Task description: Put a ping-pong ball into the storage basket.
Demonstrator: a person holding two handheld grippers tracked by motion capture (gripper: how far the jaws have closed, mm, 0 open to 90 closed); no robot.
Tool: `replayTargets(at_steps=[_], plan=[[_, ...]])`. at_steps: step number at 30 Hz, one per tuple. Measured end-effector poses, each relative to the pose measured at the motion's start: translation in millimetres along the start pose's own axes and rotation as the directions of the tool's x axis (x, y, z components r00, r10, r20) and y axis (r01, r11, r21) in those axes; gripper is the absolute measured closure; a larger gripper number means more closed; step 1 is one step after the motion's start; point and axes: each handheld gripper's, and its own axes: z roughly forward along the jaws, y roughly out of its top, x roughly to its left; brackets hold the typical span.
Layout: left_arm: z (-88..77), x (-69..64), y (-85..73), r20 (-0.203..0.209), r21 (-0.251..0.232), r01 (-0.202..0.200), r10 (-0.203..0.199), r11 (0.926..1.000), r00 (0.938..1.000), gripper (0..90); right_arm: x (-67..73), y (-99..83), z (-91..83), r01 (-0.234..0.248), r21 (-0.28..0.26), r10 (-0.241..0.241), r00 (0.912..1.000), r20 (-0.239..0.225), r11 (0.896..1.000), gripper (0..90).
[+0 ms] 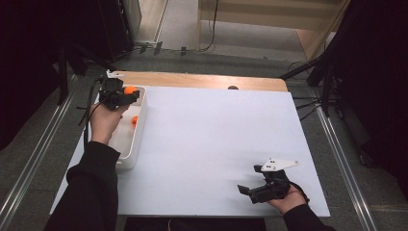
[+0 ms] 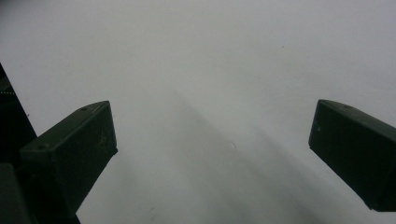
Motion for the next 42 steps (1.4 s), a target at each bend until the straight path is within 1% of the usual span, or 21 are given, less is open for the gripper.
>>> replayTargets(at_steps=[7, 12, 14, 21, 28, 37, 38, 39, 40, 42], plan=[[7.0, 0.3, -1.8, -0.011, 0.016, -0.006, 0.006, 0.9999, 0.9999, 50.0, -0.1, -0.1, 0.1, 0.000, 0.001, 0.000, 1.0000, 0.001, 1.000, 0.0], [9.7, 1.6, -2.5, -0.014, 0.010, 0.005, -0.005, 0.9999, 0.9999, 50.0, -0.2, -0.1, 0.1, 0.000, 0.001, 0.000, 1.0000, 0.001, 1.000, 0.0], [10.9, 2.2, -3.3, -0.021, 0.016, -0.002, 0.003, 0.9999, 0.9998, 49.9, -0.1, -0.2, 0.1, 0.000, -0.001, 0.000, 1.0000, 0.002, 1.000, 0.0], [15.5, 3.7, -5.4, -0.017, 0.023, 0.015, -0.014, 0.9996, 0.9997, 49.9, -0.1, -0.3, 0.1, 0.001, -0.001, -0.001, 1.0000, 0.002, 1.000, 0.0], [20.3, 3.9, -7.6, -0.017, 0.044, 0.010, -0.009, 0.9990, 0.9998, 49.9, -0.2, -0.3, 0.2, 0.004, 0.002, -0.004, 1.0000, 0.002, 1.000, 0.0], [21.5, 3.3, -7.9, -0.022, 0.043, 0.009, -0.008, 0.9990, 0.9997, 49.7, -0.1, -0.3, 0.3, 0.005, 0.002, -0.005, 1.0000, 0.003, 1.000, 0.0], [21.6, 3.2, -8.0, -0.025, 0.040, 0.003, -0.002, 0.9992, 0.9997, 47.4, -0.1, -0.3, 0.3, 0.005, 0.002, -0.005, 1.0000, 0.003, 1.000, 0.0], [21.6, 2.8, -7.6, -0.035, 0.040, -0.001, 0.002, 0.9992, 0.9994, 43.1, 0.0, -0.3, 0.3, 0.005, 0.002, -0.005, 1.0000, 0.003, 1.000, 0.0], [21.6, 2.7, -7.4, -0.035, 0.039, 0.003, -0.001, 0.9992, 0.9994, 39.7, 0.0, -0.3, 0.3, 0.003, 0.002, -0.003, 1.0000, 0.002, 1.000, 0.0], [21.0, 3.4, -7.0, -0.028, 0.047, 0.007, -0.005, 0.9989, 0.9996, 36.1, 0.0, -0.3, 0.2, 0.003, -0.001, -0.003, 1.0000, 0.002, 1.000, 0.0]])
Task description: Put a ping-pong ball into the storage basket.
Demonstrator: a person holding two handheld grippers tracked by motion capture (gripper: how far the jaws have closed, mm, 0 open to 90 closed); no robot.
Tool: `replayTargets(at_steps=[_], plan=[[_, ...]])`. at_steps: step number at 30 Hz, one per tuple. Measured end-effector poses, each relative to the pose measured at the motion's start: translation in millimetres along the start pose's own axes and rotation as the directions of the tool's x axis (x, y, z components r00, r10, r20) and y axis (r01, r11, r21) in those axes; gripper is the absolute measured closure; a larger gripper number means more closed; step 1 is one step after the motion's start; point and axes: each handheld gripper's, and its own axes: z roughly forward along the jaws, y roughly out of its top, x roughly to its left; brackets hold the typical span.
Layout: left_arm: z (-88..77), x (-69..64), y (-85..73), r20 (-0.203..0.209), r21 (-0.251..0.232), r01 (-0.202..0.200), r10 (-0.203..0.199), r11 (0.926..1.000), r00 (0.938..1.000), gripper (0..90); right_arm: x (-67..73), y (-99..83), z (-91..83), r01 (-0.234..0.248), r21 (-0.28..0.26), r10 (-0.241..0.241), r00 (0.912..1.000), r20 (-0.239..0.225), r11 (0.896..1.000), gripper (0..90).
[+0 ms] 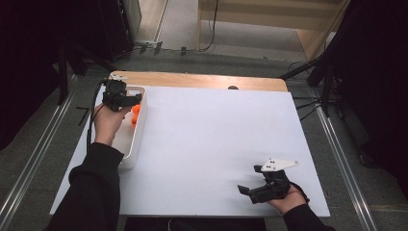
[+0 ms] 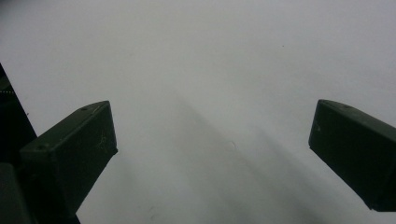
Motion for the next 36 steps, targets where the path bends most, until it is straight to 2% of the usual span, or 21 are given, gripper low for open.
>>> replayTargets(at_steps=[2, 11, 13, 23, 27, 36], plan=[[-0.2, 0.2, 0.1, -0.008, 0.005, -0.001, 0.001, 1.0000, 1.0000, 34.8, 0.0, 0.0, 0.0, 0.000, 0.000, 0.000, 1.0000, 0.000, 1.000, 0.0], [-4.7, -0.3, 1.9, 0.022, 0.001, 0.010, -0.010, 0.9999, 0.9997, 33.1, 0.1, 0.1, -0.1, 0.001, 0.001, -0.001, 1.0000, 0.000, 1.000, 0.0], [-6.4, -1.4, 2.7, 0.017, -0.007, 0.007, -0.007, 0.9999, 0.9998, 33.1, 0.1, 0.1, -0.1, 0.001, 0.000, -0.001, 1.0000, 0.000, 1.000, 0.0], [-13.5, -5.4, 7.9, 0.089, -0.011, 0.025, -0.024, 0.9996, 0.9957, 30.6, -0.1, 0.0, -0.4, -0.001, -0.001, 0.001, 1.0000, -0.001, 1.000, 0.0], [-15.6, -6.4, 8.7, 0.112, 0.003, 0.025, -0.026, 0.9997, 0.9934, 29.5, 0.2, 0.3, -0.3, -0.001, 0.000, 0.001, 1.0000, -0.001, 1.000, 0.0], [-20.8, -12.9, 12.4, 0.175, 0.009, 0.026, -0.027, 0.9996, 0.9842, 27.7, -0.1, 0.3, -0.3, -0.001, 0.001, 0.001, 1.0000, -0.002, 1.000, 0.0]])
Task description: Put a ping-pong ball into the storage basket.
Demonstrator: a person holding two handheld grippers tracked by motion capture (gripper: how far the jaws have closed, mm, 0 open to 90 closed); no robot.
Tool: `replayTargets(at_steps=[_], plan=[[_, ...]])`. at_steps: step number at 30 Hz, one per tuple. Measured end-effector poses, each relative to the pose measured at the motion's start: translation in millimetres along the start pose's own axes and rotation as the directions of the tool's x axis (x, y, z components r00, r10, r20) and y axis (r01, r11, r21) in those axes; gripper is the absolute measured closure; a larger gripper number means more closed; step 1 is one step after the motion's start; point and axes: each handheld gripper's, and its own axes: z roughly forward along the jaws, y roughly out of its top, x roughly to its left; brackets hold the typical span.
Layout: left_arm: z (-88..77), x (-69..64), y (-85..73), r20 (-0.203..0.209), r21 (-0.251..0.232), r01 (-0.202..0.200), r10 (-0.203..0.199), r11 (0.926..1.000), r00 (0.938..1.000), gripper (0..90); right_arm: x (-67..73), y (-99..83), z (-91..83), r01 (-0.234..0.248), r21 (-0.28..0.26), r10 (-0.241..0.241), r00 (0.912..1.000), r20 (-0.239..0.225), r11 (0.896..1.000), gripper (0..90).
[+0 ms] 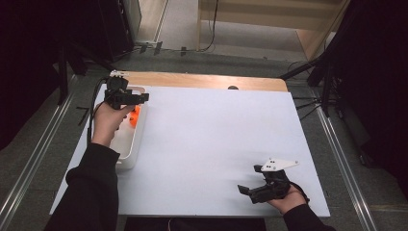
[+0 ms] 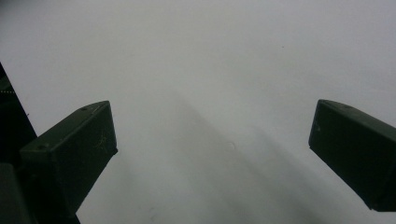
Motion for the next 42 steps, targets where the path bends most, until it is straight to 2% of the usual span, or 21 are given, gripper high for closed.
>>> replayTargets(at_steps=[4, 6, 16, 22, 25, 29, 33, 36, 42], plan=[[-0.7, -3.4, 0.7, 0.031, 0.004, 0.002, -0.002, 1.0000, 0.9995, 27.6, 0.2, -0.1, -0.2, -0.002, -0.003, 0.002, 1.0000, -0.001, 1.000, 0.0], [-0.6, -5.4, 0.6, 0.039, 0.009, -0.012, 0.011, 0.9999, 0.9992, 27.0, 0.1, -0.1, -0.3, -0.001, -0.003, 0.001, 1.0000, -0.001, 1.000, 0.0], [-0.4, -14.1, 0.6, 0.097, 0.029, -0.025, 0.022, 0.9993, 0.9950, 25.8, 0.6, 0.2, -0.3, 0.003, 0.000, -0.003, 1.0000, 0.000, 1.000, 0.0], [-1.0, -21.2, 1.1, 0.194, 0.039, -0.019, 0.011, 0.9990, 0.9808, 25.8, 0.7, 0.2, -0.3, 0.003, -0.001, -0.003, 1.0000, 0.000, 1.000, 0.0], [-1.4, -25.1, 1.7, 0.190, 0.051, -0.037, 0.027, 0.9980, 0.9815, 25.8, 0.6, 0.1, -0.3, 0.004, -0.001, -0.004, 1.0000, 0.000, 1.000, 0.0], [-3.5, -32.2, 2.7, 0.198, 0.049, -0.062, 0.051, 0.9969, 0.9789, 25.8, 0.5, 0.1, -0.4, 0.004, -0.002, -0.004, 1.0000, 0.000, 1.000, 0.0], [-5.3, -39.4, 2.7, 0.225, 0.043, -0.079, 0.068, 0.9959, 0.9721, 25.8, 0.6, 0.2, -0.6, -0.001, -0.003, 0.001, 1.0000, -0.001, 1.000, 0.0], [-7.4, -44.7, 2.9, 0.227, 0.053, -0.109, 0.094, 0.9926, 0.9692, 25.7, 0.4, 0.2, -0.8, 0.000, -0.003, 0.000, 1.0000, -0.001, 1.000, 0.0], [-11.5, -53.6, 2.6, 0.253, 0.042, -0.140, 0.125, 0.9893, 0.9593, 25.8, 0.5, 0.2, -1.2, -0.003, -0.002, 0.003, 1.0000, 0.000, 1.000, 0.0]])
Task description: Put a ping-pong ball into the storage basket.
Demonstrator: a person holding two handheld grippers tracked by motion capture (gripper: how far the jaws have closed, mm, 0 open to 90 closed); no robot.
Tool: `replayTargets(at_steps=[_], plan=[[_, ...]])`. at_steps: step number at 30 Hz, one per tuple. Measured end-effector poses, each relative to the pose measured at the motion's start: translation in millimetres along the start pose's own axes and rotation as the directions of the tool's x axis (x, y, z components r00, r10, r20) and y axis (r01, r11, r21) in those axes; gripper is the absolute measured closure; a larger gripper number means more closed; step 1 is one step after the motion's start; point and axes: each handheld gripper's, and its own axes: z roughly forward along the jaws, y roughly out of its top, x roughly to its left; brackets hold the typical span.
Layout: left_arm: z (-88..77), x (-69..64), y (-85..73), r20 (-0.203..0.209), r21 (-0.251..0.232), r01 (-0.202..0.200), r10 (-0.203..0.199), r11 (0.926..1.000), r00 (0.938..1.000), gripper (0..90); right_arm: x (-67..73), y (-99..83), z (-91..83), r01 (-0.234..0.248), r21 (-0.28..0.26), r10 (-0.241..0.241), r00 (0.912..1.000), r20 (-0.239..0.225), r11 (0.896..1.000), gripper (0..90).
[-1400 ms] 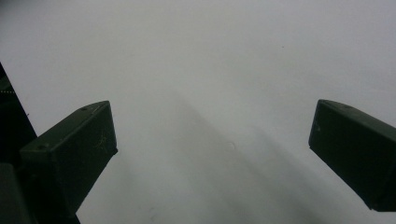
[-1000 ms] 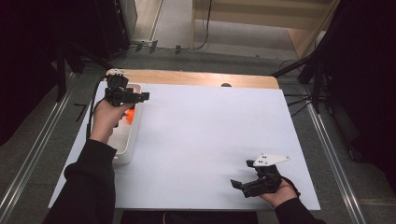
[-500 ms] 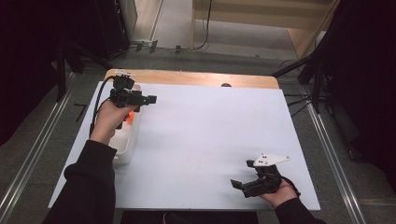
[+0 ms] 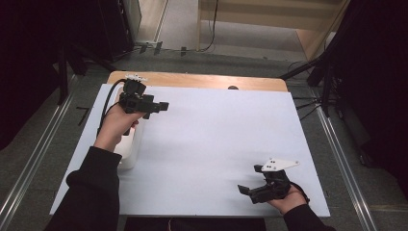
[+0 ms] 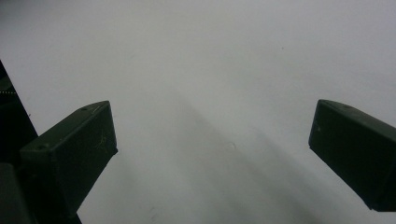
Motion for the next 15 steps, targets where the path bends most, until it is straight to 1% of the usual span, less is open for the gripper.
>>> replayTargets(at_steps=[1, 2, 5, 7, 9, 10, 12, 13, 15], plan=[[0.4, -1.2, -0.2, 0.003, 0.000, 0.001, -0.001, 1.0000, 1.0000, 25.7, -0.3, 0.0, 0.0, 0.004, -0.001, -0.004, 1.0000, 0.001, 1.000, 0.0], [0.3, -1.7, -0.3, 0.007, 0.008, -0.008, 0.007, 0.9999, 0.9999, 25.8, 0.0, 0.0, -0.1, 0.000, 0.000, 0.000, 1.0000, -0.001, 1.000, 0.0], [1.6, -4.2, -1.7, 0.034, 0.009, -0.004, 0.003, 1.0000, 0.9994, 25.7, 0.1, -0.1, -0.3, 0.000, 0.000, 0.000, 1.0000, -0.002, 1.000, 0.0], [2.1, -5.1, -2.8, 0.039, 0.019, -0.017, 0.017, 0.9997, 0.9991, 25.8, 0.1, -0.2, -0.4, 0.000, 0.000, 0.000, 1.0000, -0.002, 1.000, 0.0], [3.3, -6.1, -4.7, 0.044, 0.013, -0.014, 0.014, 0.9998, 0.9989, 25.7, 0.0, -0.2, -0.5, 0.001, -0.001, -0.001, 1.0000, -0.002, 1.000, 0.0], [3.2, -5.7, -5.2, 0.052, 0.021, -0.018, 0.017, 0.9996, 0.9985, 25.7, 0.1, -0.3, -0.5, 0.000, -0.002, 0.000, 1.0000, -0.002, 1.000, 0.0], [3.3, -6.4, -6.3, 0.053, 0.027, -0.025, 0.023, 0.9993, 0.9983, 25.7, 0.3, -0.3, -0.5, -0.002, -0.002, 0.001, 1.0000, -0.002, 1.000, 0.0], [3.5, -7.0, -7.2, 0.050, 0.021, -0.026, 0.025, 0.9994, 0.9985, 25.7, 0.2, -0.2, -0.6, 0.000, -0.002, 0.000, 1.0000, -0.001, 1.000, 0.0], [3.2, -8.3, -8.5, 0.052, 0.023, -0.022, 0.021, 0.9995, 0.9984, 25.7, 0.2, -0.3, -0.6, 0.000, -0.002, 0.000, 1.0000, -0.001, 1.000, 0.0]])
